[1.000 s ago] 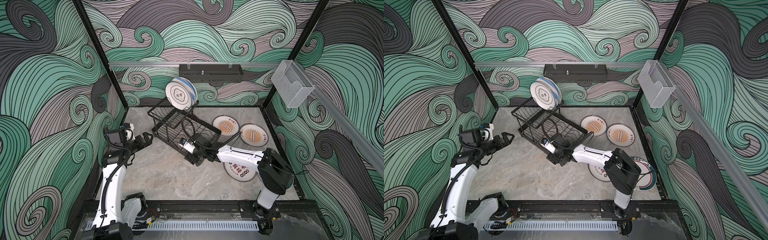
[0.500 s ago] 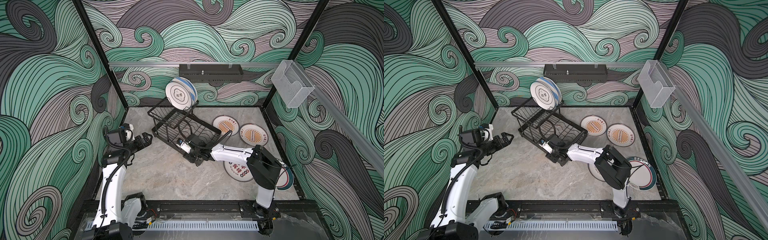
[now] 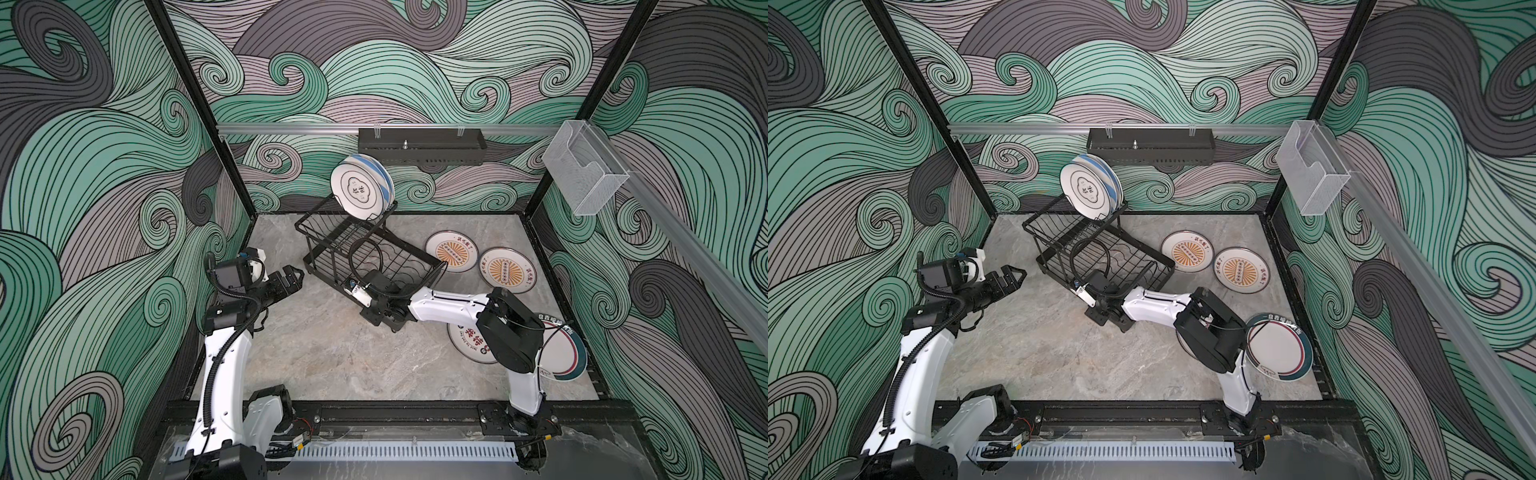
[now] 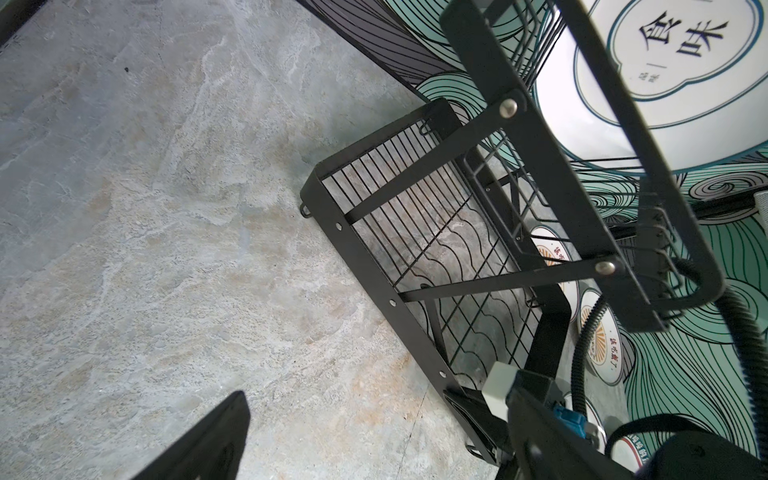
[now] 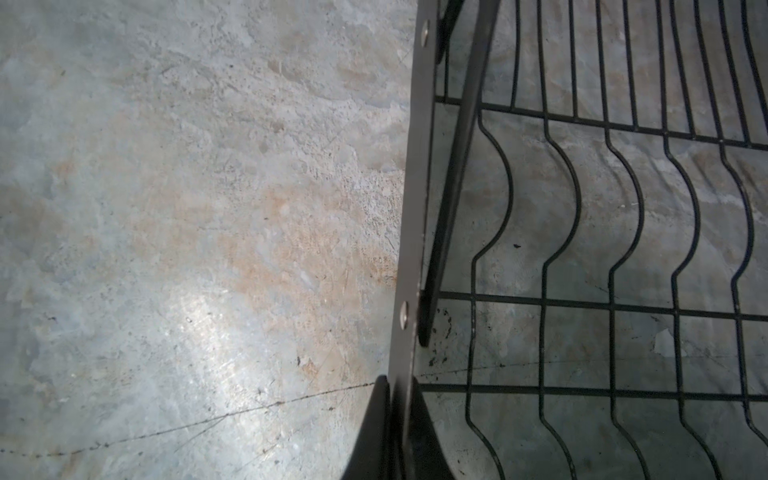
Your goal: Load the plates into the dish rack
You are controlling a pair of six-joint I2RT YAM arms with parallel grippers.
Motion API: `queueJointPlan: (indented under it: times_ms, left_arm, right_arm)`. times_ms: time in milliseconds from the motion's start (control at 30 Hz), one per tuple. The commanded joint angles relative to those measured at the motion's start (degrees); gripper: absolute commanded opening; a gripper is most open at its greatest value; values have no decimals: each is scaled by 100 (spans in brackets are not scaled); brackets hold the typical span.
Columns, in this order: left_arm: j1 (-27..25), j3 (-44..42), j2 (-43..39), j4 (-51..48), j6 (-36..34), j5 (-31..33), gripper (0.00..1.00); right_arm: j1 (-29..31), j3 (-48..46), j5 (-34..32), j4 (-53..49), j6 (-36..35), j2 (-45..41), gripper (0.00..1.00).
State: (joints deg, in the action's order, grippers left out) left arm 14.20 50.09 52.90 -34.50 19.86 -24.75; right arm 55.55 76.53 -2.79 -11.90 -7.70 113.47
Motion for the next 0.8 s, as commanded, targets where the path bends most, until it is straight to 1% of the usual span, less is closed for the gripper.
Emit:
queueJointPlan:
  times_ms: [0,500,767]
  left_arm:
    - [53,-42,-82,-91,-78,32,99]
    - [96,-3,-76,-199,-96,201,99]
    - [166,81,-79,-353,-129,493,98]
  right_arm:
    - [107,151,-75,95,-442,105,0]
    - [509,299,178,556,-830,265,0]
    - [584,691,541,683,-711,473,0]
